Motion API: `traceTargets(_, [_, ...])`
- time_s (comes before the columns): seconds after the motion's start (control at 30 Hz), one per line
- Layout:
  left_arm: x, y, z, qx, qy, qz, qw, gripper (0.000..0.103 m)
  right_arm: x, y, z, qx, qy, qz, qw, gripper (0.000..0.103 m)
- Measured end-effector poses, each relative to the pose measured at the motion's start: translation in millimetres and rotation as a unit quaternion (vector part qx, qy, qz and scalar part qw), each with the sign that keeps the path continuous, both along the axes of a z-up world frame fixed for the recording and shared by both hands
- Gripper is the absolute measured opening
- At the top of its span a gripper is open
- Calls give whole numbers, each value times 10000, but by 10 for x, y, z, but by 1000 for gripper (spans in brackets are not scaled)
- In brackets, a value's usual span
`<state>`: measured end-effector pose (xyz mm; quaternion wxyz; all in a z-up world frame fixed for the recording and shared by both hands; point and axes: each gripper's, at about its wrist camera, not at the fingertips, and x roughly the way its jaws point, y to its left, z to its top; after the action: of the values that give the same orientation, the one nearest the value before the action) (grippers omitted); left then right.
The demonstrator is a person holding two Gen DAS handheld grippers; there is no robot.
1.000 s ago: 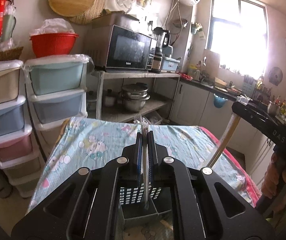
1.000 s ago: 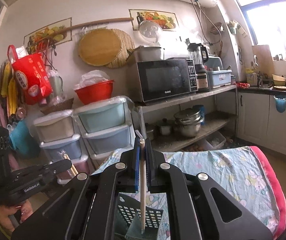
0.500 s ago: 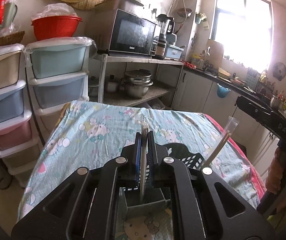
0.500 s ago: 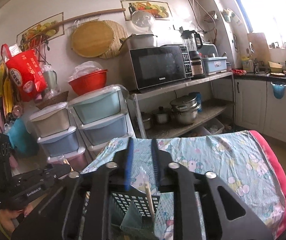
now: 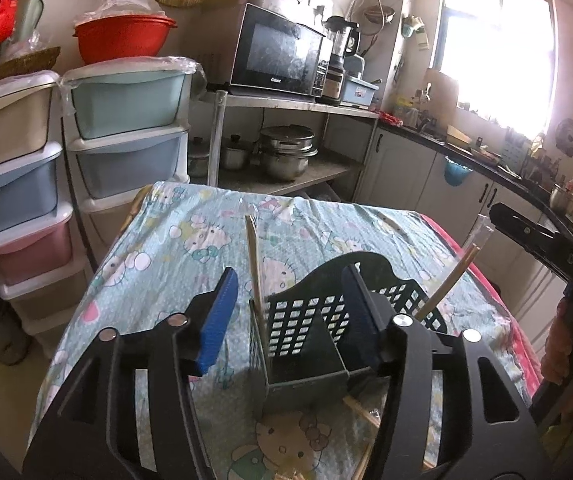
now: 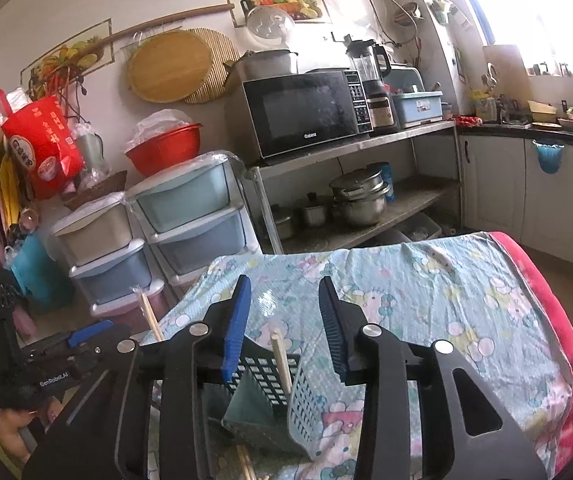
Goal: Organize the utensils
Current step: 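Lower the chopsticks into the caddy and open both grippers, then move both grippers back down to the chopstick pile beside the caddy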
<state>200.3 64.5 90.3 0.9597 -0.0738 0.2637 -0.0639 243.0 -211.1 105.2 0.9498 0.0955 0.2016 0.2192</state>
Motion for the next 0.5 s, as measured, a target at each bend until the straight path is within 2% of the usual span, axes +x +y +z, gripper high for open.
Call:
traceTargets(0.23, [-74, -9, -57, -36, 37, 32, 10000, 67, -71, -68, -93, -55, 106, -8, 9999, 42])
traceTargets(0.3, [-94, -3, -64, -67, 27, 41, 10000, 75, -98, -82, -117, -75, 141, -21, 9999, 45])
traceTargets(0.47, [-175, 4, -87, -133, 14, 75, 9999, 78, -188, -123, -172, -94, 220, -4, 9997, 49])
traceTargets(0.5, [-196, 9, -95, -164, 17, 74, 9998, 87, -210, -127, -178, -96, 228, 4, 9997, 50])
